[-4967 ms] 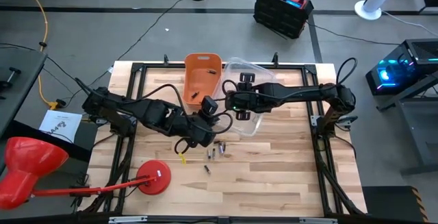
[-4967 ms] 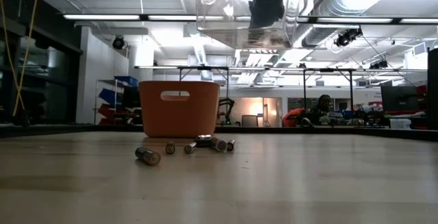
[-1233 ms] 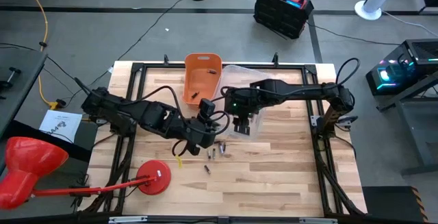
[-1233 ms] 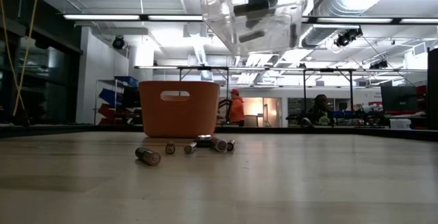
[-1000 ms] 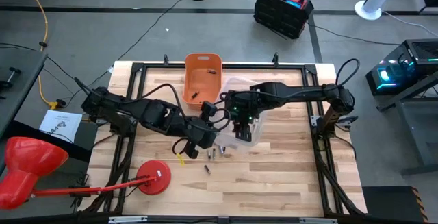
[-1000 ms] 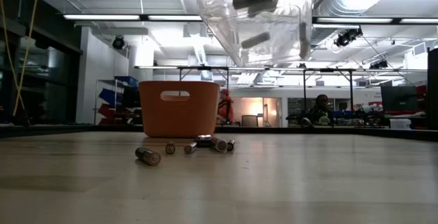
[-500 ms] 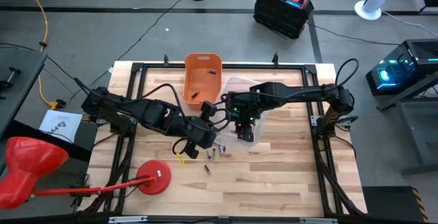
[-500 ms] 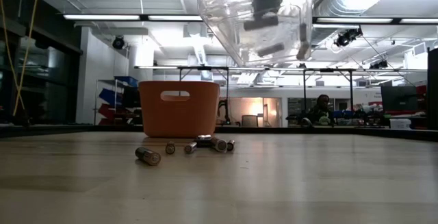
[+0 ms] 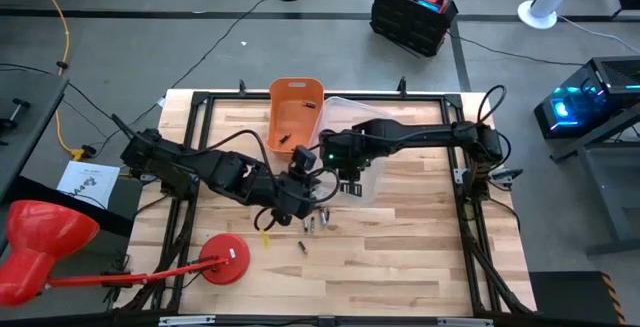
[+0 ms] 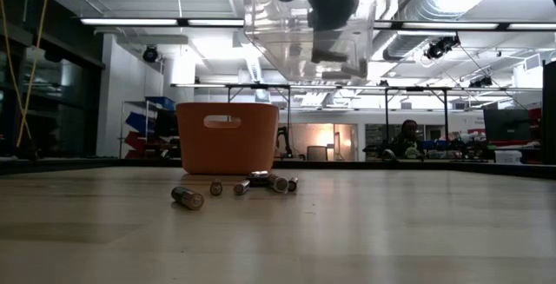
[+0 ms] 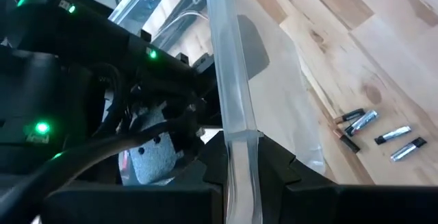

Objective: Sort batteries
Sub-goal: Put the brown battery into the orange bin

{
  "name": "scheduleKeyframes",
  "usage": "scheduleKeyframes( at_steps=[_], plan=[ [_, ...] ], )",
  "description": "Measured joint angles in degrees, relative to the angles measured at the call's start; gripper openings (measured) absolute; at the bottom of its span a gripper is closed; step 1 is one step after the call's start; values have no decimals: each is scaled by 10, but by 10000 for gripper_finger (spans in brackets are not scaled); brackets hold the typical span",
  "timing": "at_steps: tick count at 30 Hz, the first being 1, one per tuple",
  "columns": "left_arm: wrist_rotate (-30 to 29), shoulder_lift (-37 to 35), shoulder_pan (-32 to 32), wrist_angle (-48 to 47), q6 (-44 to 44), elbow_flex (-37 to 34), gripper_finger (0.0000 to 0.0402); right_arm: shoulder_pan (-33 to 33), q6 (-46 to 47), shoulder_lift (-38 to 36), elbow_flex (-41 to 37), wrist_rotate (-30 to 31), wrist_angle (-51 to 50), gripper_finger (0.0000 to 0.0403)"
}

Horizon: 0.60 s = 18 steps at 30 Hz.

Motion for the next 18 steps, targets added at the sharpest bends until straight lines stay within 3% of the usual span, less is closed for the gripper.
scheduleKeyframes(
  at_steps=[3, 10, 18],
  plan=[
    [-3, 0, 0, -7, -10, 0, 28, 4, -12, 1, -1, 7, -7, 21],
    [0, -3, -1, -9, -19, 1, 28, 14, -12, 4, 35, 30, -36, 20],
    [-7, -8, 6, -13, -68, 3, 28, 15, -16, 7, 226, 127, -133, 20]
  ],
)
